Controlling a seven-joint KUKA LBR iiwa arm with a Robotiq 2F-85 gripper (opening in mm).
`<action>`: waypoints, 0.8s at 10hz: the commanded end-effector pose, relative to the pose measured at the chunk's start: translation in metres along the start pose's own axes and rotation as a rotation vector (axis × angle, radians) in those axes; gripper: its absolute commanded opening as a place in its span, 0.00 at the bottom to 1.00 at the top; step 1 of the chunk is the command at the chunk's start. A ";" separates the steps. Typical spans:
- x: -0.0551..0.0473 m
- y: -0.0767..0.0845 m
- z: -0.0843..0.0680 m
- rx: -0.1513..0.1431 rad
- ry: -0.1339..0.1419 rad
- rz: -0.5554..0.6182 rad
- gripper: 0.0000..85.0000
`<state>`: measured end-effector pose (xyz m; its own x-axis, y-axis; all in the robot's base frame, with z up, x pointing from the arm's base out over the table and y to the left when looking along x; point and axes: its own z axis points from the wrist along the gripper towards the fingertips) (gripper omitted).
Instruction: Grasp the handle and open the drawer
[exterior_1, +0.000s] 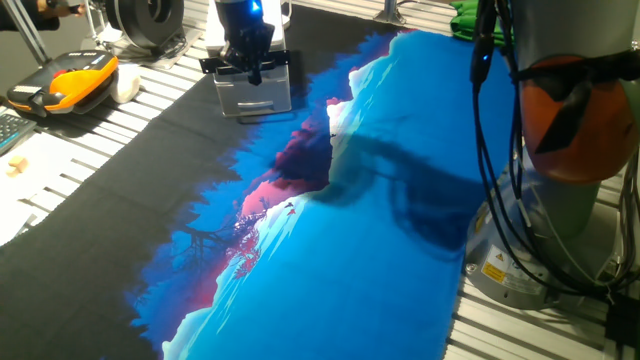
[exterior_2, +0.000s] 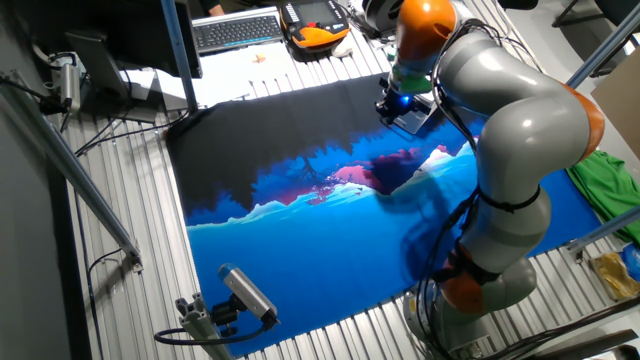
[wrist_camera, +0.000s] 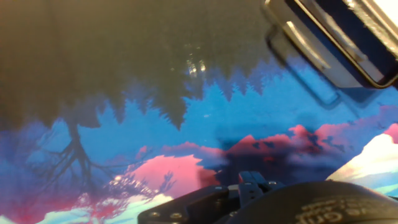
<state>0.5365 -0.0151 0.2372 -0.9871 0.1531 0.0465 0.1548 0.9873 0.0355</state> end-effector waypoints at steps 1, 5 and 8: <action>0.000 0.000 0.000 -0.022 -0.002 0.002 0.00; -0.001 0.002 0.000 0.093 -0.029 0.007 0.00; -0.001 0.003 0.000 0.095 -0.007 0.010 0.00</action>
<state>0.5384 -0.0131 0.2372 -0.9855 0.1644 0.0420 0.1618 0.9850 -0.0593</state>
